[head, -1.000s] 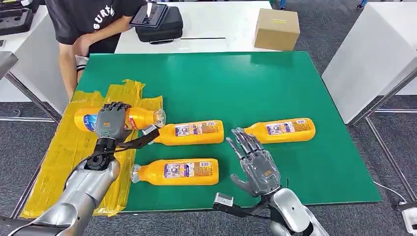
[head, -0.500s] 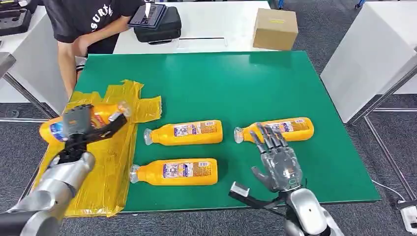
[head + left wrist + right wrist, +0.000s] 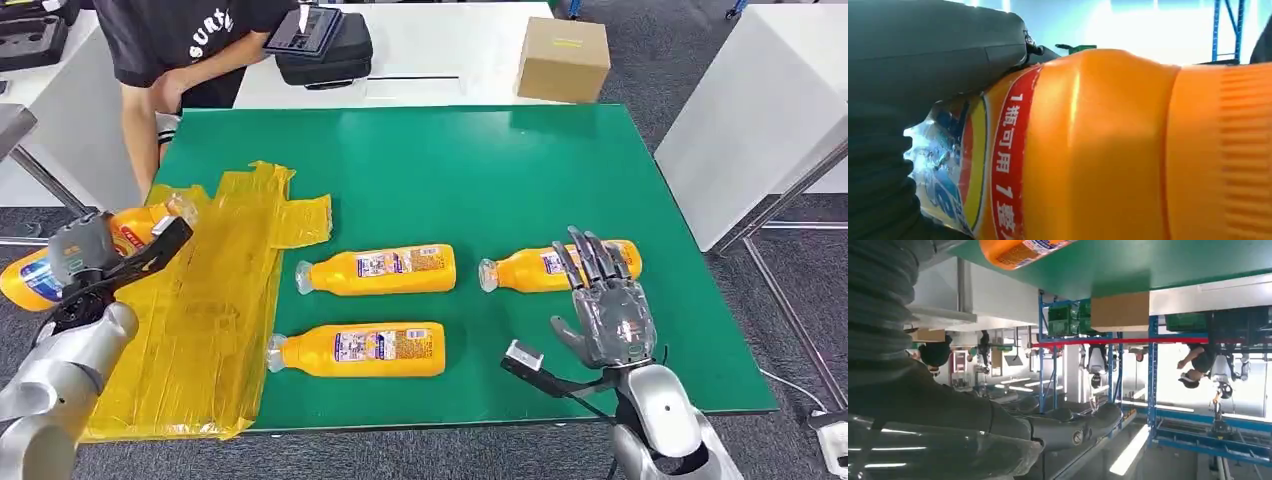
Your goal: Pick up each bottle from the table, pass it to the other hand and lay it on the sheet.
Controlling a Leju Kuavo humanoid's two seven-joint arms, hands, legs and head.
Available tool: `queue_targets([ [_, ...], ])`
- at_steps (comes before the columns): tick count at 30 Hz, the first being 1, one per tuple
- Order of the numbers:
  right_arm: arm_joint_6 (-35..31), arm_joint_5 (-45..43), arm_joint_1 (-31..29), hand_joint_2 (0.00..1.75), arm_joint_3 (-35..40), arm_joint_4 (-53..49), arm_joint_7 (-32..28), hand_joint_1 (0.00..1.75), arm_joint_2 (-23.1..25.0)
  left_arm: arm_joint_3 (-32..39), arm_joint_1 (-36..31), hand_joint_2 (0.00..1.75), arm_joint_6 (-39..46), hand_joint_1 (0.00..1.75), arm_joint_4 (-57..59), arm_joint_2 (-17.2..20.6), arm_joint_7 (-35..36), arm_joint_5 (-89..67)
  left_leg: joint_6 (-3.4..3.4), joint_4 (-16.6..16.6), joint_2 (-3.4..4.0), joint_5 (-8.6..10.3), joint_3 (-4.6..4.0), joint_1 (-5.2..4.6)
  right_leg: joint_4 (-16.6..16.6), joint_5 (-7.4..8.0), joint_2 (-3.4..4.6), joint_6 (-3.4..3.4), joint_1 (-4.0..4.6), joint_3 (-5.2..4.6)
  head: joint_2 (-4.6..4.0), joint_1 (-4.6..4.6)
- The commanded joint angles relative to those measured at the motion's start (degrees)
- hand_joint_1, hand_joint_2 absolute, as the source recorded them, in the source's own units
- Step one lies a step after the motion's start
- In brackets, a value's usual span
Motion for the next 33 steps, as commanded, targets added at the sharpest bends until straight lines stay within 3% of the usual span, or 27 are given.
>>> queue_targets([
  [1,2.32,1.84,-6.14,1.75,0.44,7.30,1.59,0.00,0.11,6.10,-3.12,1.75,-2.55,0.00,1.80,-2.64,-8.87,5.70,-0.09,0.05,0.02,-0.11,0.22,0.08,-0.01,-0.09,-0.07,-0.25,0.12,0.26,0.00,0.00],
  [9,7.53,9.06,-17.37,1.75,-1.24,22.78,5.78,0.00,0.64,6.03,0.41,1.75,-4.66,0.00,-3.59,-9.45,-16.28,11.50,-0.04,-0.01,0.00,-0.05,0.33,0.04,-0.11,0.00,-0.09,-0.25,0.09,0.38,-0.02,-0.02],
  [17,8.46,10.09,-17.22,1.75,-1.34,23.22,5.90,0.00,0.61,5.77,1.30,1.75,-5.83,0.00,-4.90,-9.86,-17.23,13.43,-0.04,0.01,0.02,-0.05,0.28,-0.01,-0.06,0.00,-0.06,-0.29,0.06,0.31,-0.02,-0.04],
  [22,13.81,12.90,-26.27,1.75,0.88,36.27,5.83,0.00,-0.05,5.11,4.24,1.75,-12.63,0.00,-7.21,-12.45,-22.73,22.42,0.00,0.02,0.15,-0.02,0.27,-0.04,-0.06,0.08,0.09,-0.22,0.04,0.24,-0.02,-0.04],
  [33,27.54,1.51,-40.68,1.75,9.54,57.36,-7.45,0.00,-6.45,0.86,7.49,1.75,-18.40,0.00,-10.29,-14.55,-27.17,35.89,0.08,0.05,0.03,0.04,0.24,-0.06,-0.03,0.09,-0.05,-0.21,0.01,0.29,0.00,-0.04],
])
